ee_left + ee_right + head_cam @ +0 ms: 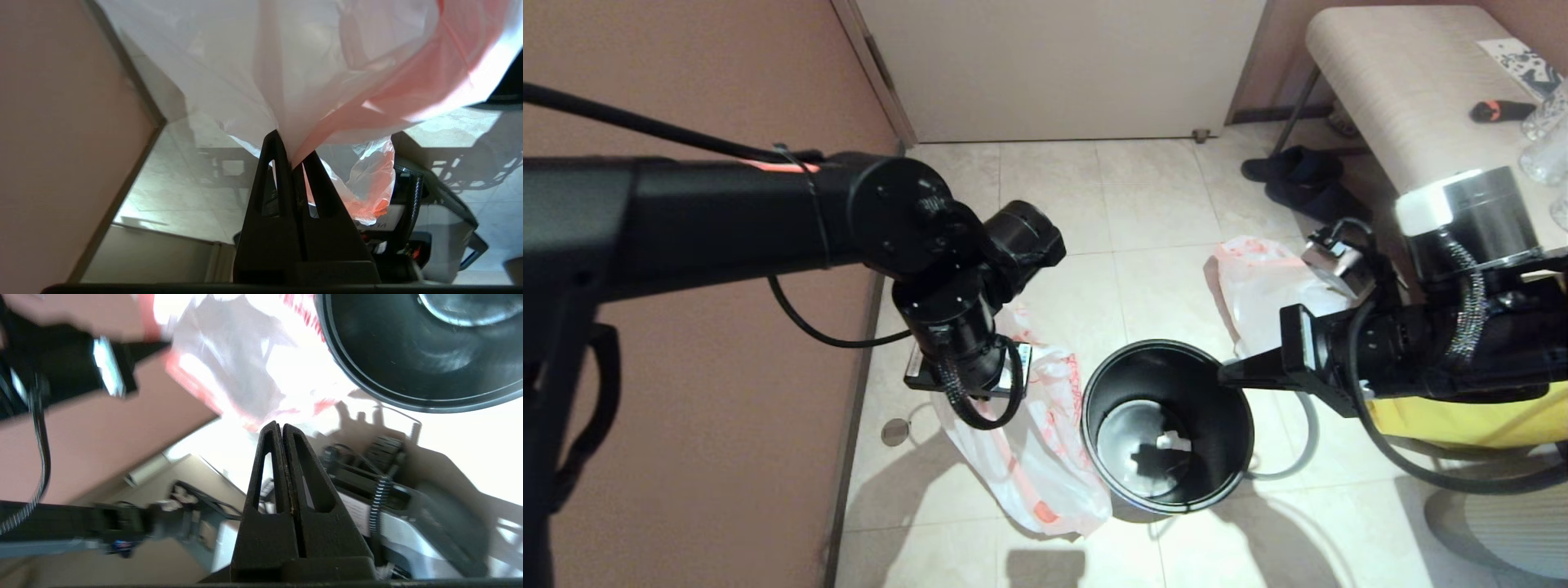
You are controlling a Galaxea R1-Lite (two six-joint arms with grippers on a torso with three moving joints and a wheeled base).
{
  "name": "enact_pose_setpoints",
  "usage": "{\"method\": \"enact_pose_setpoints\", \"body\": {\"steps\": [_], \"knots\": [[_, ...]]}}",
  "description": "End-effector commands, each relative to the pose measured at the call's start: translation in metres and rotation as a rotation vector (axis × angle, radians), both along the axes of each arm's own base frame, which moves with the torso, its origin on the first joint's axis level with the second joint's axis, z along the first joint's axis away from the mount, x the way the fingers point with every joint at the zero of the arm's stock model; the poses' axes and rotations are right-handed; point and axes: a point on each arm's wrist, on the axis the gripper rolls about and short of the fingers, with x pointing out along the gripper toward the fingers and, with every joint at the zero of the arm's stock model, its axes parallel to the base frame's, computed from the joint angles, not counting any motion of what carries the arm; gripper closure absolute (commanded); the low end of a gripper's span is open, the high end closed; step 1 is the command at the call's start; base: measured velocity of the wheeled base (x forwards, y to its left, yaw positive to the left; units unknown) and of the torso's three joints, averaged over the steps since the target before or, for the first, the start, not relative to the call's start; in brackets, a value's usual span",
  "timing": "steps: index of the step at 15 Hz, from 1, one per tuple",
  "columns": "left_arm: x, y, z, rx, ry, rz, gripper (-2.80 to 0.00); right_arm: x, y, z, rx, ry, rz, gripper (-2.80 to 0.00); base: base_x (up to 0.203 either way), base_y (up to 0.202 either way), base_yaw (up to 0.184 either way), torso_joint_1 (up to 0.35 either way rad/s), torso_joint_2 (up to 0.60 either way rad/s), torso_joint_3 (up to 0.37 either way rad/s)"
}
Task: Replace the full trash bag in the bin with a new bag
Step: Put the new garbage bag on the trash can
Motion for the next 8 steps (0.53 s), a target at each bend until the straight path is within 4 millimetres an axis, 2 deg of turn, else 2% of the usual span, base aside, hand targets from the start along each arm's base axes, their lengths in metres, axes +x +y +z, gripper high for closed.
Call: {"method": "enact_pose_setpoints", "body": {"steps": [1, 4, 6, 8], "knots": [[-0.031, 0.012, 0.038, -0.038, -0.078, -0.019, 0.00, -0.024, -0.019, 0.025, 0.050, -0.063, -0.037, 0.00, 0.000, 0.000, 0.000, 0.000, 0.00, 0.000], [-0.068, 0.012, 0.068, -0.001, -0.171, -0.059, 0.00, -0.041, -0.047, 0.039, 0.064, -0.098, -0.125, 0.00, 0.000, 0.000, 0.000, 0.000, 0.00, 0.000], [-0.087, 0.021, 0.088, -0.025, -0.236, -0.084, 0.00, -0.056, -0.063, 0.047, 0.067, -0.112, -0.176, 0.00, 0.000, 0.000, 0.000, 0.000, 0.00, 0.000], [-0.105, 0.038, 0.111, -0.064, -0.306, -0.125, 0.00, -0.077, -0.076, 0.052, 0.068, -0.129, -0.217, 0.00, 0.000, 0.000, 0.000, 0.000, 0.00, 0.000]]}}
